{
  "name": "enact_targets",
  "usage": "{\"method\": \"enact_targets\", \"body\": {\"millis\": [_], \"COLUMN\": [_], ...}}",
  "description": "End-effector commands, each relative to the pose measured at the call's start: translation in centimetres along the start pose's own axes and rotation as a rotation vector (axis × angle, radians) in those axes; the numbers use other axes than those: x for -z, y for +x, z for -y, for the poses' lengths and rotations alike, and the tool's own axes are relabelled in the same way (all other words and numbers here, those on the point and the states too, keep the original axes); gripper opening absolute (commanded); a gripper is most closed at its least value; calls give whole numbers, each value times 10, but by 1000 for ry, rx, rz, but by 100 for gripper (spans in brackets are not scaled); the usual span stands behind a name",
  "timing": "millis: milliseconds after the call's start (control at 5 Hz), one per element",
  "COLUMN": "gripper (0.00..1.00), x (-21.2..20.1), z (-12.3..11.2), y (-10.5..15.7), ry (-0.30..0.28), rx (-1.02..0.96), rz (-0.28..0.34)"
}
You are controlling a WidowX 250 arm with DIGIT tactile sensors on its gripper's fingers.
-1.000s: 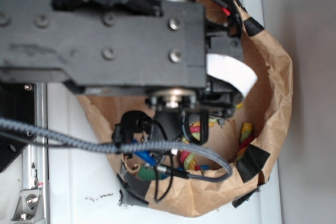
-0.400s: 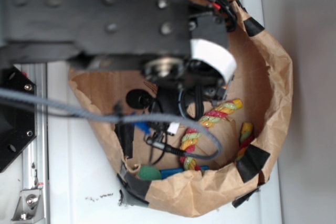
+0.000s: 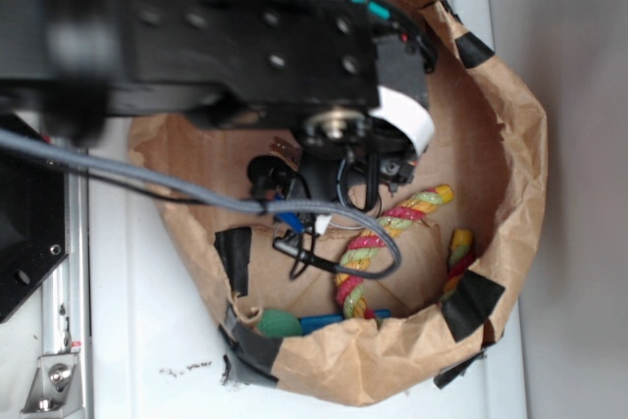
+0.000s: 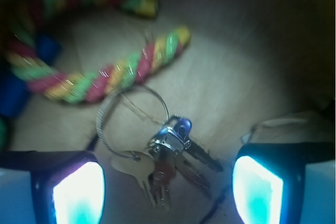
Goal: Grab the silver keys.
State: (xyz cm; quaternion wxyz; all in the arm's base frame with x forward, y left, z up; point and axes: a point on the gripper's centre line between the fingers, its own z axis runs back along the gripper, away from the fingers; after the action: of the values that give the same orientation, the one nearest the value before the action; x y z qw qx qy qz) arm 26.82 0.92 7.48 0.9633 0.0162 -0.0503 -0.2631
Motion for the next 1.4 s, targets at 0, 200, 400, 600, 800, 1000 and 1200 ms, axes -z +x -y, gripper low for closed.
{"method": "enact_targets", "body": {"millis": [0,200,400,600,800,1000,1200], "gripper": [100,100,100,100,100,100,100], "x": [9,13,15,16,17,38,53], "z": [29,33,34,36,38,30,23], "y": [-1,1,2,2,8,20,27], "ry": [-39,-60,-25,-33,-49,-49,-29], "rx": [91,93,86,82,83,78,38], "rz": [5,1,24,7,15,-13,-67]}}
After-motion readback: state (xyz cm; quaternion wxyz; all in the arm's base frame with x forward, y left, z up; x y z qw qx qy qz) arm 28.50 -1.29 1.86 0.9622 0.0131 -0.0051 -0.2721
